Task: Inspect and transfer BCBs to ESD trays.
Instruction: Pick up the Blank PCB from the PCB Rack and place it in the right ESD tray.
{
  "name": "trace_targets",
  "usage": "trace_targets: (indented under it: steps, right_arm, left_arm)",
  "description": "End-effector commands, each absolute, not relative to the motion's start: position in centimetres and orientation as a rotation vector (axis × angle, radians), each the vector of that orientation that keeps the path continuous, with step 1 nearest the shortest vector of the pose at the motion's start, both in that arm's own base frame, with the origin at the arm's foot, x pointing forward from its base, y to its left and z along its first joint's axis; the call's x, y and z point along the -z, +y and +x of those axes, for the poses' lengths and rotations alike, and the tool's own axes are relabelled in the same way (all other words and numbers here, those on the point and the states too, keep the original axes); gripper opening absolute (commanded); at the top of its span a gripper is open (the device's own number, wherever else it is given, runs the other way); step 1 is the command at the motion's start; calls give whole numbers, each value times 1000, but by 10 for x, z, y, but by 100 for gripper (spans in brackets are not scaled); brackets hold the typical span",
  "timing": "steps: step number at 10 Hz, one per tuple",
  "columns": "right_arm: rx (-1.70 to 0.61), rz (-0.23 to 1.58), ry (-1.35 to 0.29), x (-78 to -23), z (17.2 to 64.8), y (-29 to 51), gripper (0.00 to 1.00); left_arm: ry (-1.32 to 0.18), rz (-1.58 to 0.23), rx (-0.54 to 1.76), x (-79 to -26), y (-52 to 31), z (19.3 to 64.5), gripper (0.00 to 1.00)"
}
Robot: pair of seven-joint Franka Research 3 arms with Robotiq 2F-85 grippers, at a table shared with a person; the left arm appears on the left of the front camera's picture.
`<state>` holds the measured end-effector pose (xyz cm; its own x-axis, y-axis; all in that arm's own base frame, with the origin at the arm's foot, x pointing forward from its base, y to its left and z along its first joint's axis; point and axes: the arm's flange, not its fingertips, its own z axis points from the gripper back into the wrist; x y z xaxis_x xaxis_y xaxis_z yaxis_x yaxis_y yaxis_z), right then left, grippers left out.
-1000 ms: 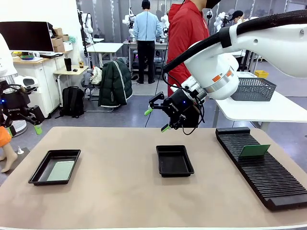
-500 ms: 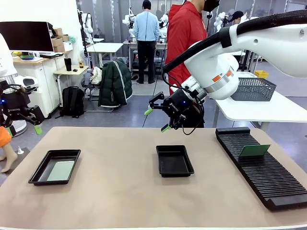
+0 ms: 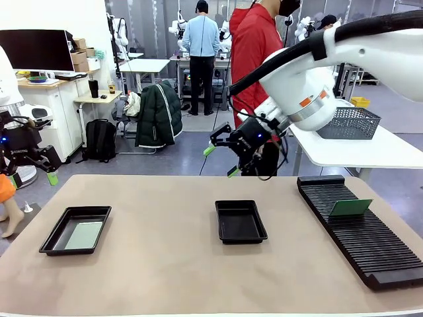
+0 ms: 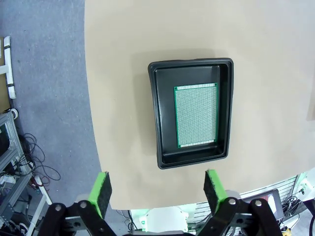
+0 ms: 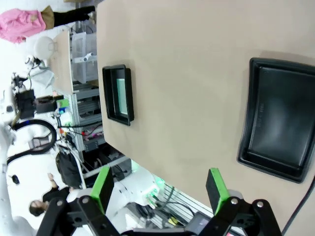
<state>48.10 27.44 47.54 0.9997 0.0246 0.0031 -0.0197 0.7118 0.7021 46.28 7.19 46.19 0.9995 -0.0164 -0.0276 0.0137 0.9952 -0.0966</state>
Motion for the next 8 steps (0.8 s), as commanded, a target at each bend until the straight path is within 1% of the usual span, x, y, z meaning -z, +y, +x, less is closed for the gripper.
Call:
trace_targets:
  steps: [1,3,5,7,8]
  right_arm:
    - [-166,766,-56,-498,476,227,100]
    - [-322,717,-148,-535,476,178,100]
    - [-521,617,-237,-580,483,121,100]
    - [-691,558,-293,-613,492,71,100]
    - [-833,504,-310,-624,493,51,100]
  left_arm:
    - [21,-100,19,-459,74,463,100]
    - [21,-100,19,-459,74,463,100]
    - [21,-100,19,-459,74,463,100]
    - [21,-100,19,-459,74,463,100]
    - [21,-100,19,-459,74,463,100]
